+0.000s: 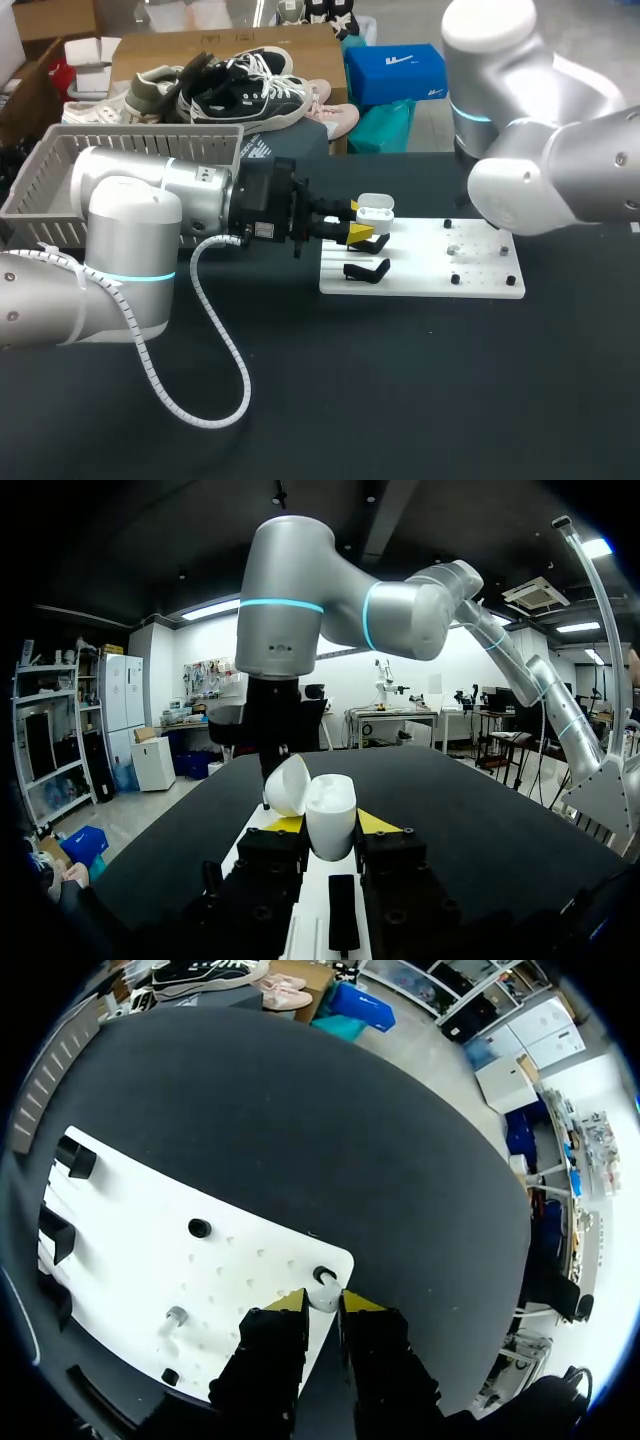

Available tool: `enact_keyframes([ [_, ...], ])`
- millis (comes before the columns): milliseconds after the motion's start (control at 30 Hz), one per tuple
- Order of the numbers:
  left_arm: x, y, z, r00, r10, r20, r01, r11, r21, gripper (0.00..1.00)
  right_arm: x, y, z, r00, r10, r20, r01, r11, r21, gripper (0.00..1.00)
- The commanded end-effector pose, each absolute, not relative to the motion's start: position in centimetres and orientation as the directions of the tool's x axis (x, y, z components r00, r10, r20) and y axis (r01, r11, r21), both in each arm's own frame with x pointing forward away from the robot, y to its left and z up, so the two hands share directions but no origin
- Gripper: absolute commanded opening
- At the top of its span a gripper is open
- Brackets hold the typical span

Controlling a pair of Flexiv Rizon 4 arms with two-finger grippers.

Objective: Pick up each earbud case from the left stands, insert the matching earbuds, close the lid, and place the case in the box.

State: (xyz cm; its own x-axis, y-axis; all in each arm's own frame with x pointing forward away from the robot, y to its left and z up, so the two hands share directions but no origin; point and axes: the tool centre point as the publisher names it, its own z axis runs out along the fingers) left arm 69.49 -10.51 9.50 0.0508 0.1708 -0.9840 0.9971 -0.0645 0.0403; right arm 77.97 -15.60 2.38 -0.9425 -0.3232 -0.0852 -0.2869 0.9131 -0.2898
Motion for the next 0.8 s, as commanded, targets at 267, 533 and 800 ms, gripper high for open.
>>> enact_keyframes([
  [267, 69.3, -10.5, 9.5, 0.052, 0.170, -0.984, 0.997, -0.059, 0.043, 0.00, 76.0, -15.8, 5.7, -0.936, -0.323, -0.140, -0.273, 0.917, -0.291, 0.00],
  [533, 69.3, -10.5, 9.5, 0.052, 0.170, -0.984, 0.997, -0.059, 0.043, 0.00, 73.0, -15.0, 10.9, -0.899, -0.367, -0.240, -0.294, 0.910, -0.292, 0.00],
  [800, 69.3, -10.5, 9.5, 0.052, 0.170, -0.984, 0.997, -0.059, 0.043, 0.00, 68.5, -11.4, 15.8, -0.843, -0.458, -0.283, -0.376, 0.877, -0.298, 0.00],
])
